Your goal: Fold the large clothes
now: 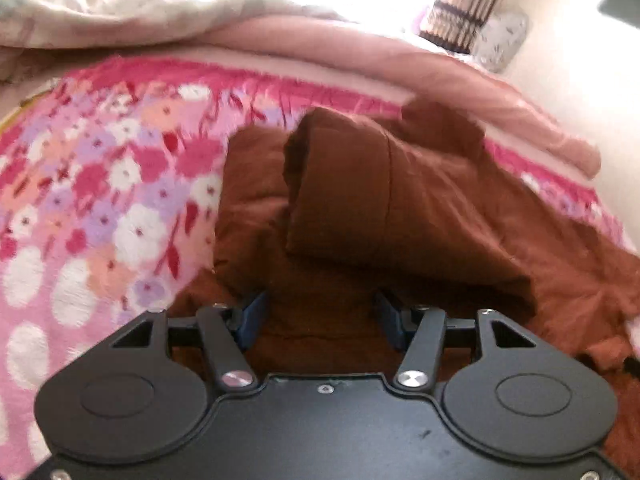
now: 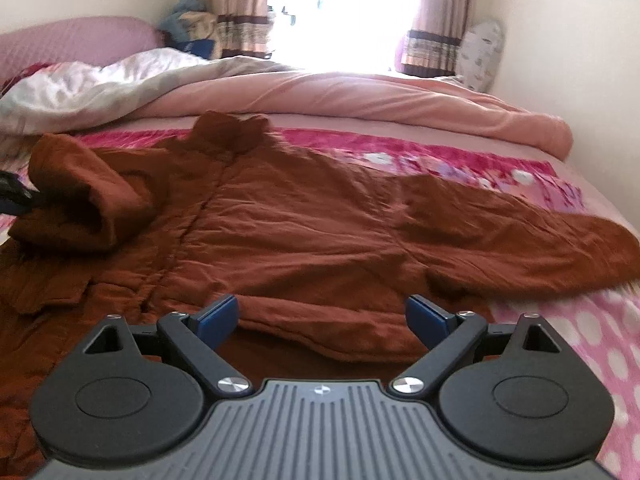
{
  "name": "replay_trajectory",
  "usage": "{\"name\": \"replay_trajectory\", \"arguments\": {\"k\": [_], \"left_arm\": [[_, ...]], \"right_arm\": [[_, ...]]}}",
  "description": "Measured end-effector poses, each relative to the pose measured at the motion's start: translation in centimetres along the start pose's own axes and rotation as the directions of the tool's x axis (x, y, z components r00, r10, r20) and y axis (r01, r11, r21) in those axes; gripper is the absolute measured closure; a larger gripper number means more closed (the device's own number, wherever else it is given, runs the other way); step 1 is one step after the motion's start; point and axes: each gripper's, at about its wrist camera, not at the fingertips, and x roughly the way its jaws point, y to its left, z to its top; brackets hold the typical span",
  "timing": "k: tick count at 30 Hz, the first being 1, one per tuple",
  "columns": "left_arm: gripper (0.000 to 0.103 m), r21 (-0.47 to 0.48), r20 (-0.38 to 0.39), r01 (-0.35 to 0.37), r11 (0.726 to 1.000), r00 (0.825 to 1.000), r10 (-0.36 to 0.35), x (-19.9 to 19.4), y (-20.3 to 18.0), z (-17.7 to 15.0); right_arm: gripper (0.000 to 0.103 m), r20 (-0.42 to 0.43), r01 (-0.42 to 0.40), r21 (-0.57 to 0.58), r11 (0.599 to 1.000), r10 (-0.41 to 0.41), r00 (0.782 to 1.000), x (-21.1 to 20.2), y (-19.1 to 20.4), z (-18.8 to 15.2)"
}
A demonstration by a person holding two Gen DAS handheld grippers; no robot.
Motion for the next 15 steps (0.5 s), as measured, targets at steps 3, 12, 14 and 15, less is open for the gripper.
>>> {"name": "replay_trajectory", "arguments": {"k": [3,12,14,15], "left_arm": [[0.044,0.082,0.007,-0.046,0.996,0.999,0.046,1.3,-0.9,-0.9],[0.039,0.041,0.018,0.081,0.996,0.996,-0.082,1.0,0.7,-1.2],[0.038,0.026,0.019,0.098,0.995,0.995,-0.098,0.8,0.9,-1.2],[0.038,0.03,0.02,0.099,0.995,0.995,-0.1,0.6,0.8,-1.2]], "right_arm": [[0.0,0.002,-0.024,-0.024,0.999,0.024,1.0,0.4,1.9,0.8],[0.01,0.044,-0.171,-0.165,0.971,0.18,0.983,3.0,10.6,3.8],[0.013,0.063,-0.157,-0.238,0.958,0.177,0.982,3.7,12.8,4.0],[0.013,0.078,-0.139,-0.277,0.951,0.166,0.983,3.9,14.0,4.1]]}}
